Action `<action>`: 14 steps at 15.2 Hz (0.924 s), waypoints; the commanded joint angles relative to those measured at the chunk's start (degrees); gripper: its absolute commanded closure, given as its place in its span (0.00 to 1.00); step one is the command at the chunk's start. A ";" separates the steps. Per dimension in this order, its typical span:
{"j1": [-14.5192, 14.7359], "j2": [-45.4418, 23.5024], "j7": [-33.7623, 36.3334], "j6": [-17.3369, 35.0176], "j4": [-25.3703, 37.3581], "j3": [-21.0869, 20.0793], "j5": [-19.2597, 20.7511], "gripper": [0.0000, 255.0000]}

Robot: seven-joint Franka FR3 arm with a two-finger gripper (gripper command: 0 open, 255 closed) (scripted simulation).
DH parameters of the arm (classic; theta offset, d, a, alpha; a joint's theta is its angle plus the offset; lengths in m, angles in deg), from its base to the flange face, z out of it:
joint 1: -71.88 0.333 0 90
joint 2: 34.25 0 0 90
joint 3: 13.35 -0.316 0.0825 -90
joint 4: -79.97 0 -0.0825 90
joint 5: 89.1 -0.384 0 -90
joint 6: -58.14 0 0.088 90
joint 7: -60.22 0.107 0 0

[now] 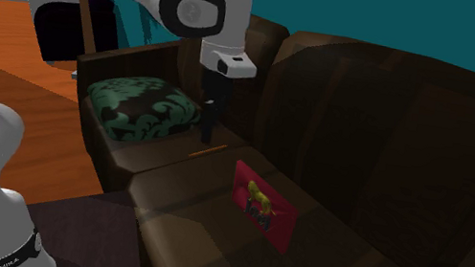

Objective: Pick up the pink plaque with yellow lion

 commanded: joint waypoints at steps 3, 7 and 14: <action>-2.14 -8.81 9.24 5.74 3.15 -1.53 1.57 0.00; -3.73 -17.29 18.00 10.04 7.18 -1.71 3.95 0.00; -4.92 -31.31 32.07 15.31 15.64 0.71 7.95 0.00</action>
